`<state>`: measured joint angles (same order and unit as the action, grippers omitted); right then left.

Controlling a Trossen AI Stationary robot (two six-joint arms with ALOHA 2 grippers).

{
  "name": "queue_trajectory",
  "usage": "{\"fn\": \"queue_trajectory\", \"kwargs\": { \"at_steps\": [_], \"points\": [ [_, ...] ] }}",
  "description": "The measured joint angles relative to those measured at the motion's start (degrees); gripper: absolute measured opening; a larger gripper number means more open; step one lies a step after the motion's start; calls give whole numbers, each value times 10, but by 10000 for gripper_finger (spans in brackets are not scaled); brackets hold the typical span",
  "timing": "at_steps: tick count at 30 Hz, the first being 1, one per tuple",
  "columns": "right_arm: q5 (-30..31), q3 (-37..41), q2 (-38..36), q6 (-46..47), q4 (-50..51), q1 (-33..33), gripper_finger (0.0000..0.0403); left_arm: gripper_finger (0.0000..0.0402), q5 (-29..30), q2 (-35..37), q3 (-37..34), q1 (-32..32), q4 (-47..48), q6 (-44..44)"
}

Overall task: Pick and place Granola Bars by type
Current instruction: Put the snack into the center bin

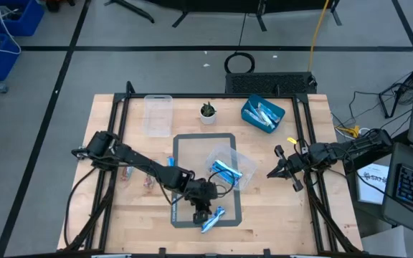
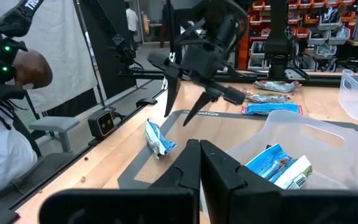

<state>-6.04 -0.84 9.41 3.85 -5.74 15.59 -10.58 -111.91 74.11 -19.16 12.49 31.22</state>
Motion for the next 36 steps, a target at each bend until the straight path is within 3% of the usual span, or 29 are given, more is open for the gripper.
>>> {"fn": "queue_trajectory", "kwargs": {
  "at_steps": [18,28,36],
  "points": [
    [0,0,9,0,3,0,0,173,-66,-69,0,18,-101,-15],
    [0,0,9,0,2,0,0,172,-92,-70,0,18,-165,-29],
    [0,0,9,0,2,0,0,172,-91,-70,0,18,-160,-27]
  ]
}}
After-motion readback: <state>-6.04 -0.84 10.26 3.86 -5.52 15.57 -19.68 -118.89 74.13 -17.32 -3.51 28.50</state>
